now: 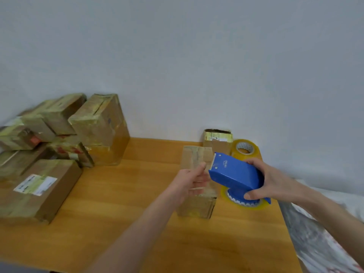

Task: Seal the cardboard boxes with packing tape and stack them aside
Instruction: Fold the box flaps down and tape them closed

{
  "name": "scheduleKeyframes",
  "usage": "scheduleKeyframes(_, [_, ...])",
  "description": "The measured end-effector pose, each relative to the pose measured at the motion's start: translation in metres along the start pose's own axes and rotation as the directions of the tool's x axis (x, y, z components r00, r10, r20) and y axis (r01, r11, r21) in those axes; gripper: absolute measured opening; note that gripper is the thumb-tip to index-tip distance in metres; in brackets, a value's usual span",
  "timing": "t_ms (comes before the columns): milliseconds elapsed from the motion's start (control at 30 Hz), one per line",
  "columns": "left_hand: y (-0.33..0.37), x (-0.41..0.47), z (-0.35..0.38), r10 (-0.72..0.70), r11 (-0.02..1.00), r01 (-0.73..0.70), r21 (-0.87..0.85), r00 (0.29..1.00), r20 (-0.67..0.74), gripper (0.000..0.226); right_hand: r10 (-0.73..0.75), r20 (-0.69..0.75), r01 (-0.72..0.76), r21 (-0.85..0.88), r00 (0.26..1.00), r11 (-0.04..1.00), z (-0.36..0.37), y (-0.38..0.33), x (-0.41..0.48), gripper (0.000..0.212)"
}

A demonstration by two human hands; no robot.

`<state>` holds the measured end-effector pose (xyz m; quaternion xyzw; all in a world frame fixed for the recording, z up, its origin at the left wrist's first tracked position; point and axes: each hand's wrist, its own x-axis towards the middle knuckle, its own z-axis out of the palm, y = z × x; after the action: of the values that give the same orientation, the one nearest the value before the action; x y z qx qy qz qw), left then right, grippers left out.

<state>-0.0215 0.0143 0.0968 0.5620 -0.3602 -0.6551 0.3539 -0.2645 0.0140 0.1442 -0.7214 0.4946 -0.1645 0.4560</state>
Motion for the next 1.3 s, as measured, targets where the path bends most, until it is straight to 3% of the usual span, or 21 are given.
scheduleKeyframes(133, [-0.007, -0.001, -0.006, 0.065, 0.998, -0.065, 0.013, 0.995, -0.076, 0.013, 0.018, 0.058, -0.009, -0.157, 0.998, 0.987, 0.004, -0.001, 0.005, 0.076])
scheduleKeyframes(267, [-0.012, -0.001, -0.007, 0.1, 0.993, -0.09, 0.073, 0.985, -0.142, 0.015, -0.001, 0.006, 0.003, -0.294, 1.0, 0.956, 0.013, 0.0, 0.009, 0.064])
scheduleKeyframes(400, [-0.017, -0.002, -0.011, 0.125, 0.988, -0.103, 0.114, 0.969, -0.213, 0.017, -0.058, -0.03, 0.041, -0.414, 0.998, 0.909, 0.019, 0.0, 0.011, 0.064])
scheduleKeyframes(600, [-0.017, -0.006, -0.035, 0.159, 0.977, -0.114, 0.179, 0.952, -0.262, 0.016, -0.084, -0.009, 0.075, -0.359, 0.996, 0.93, 0.013, 0.002, 0.013, 0.063])
scheduleKeyframes(767, [-0.022, -0.018, -0.089, 0.14, 0.981, -0.078, 0.18, 0.92, -0.365, 0.019, 0.013, -0.034, -0.023, -0.325, 0.999, 0.946, -0.012, 0.017, -0.003, 0.058])
scheduleKeyframes(1067, [-0.039, -0.016, -0.086, 0.119, 0.98, -0.045, 0.193, 0.91, -0.396, 0.021, 0.081, 0.018, -0.074, -0.258, 0.997, 0.963, -0.01, 0.032, -0.014, 0.058])
scheduleKeyframes(1300, [-0.051, -0.004, -0.079, 0.108, 0.976, -0.01, 0.218, 0.889, -0.445, 0.017, 0.091, 0.037, -0.069, -0.391, 0.995, 0.918, -0.002, 0.055, -0.003, 0.063])
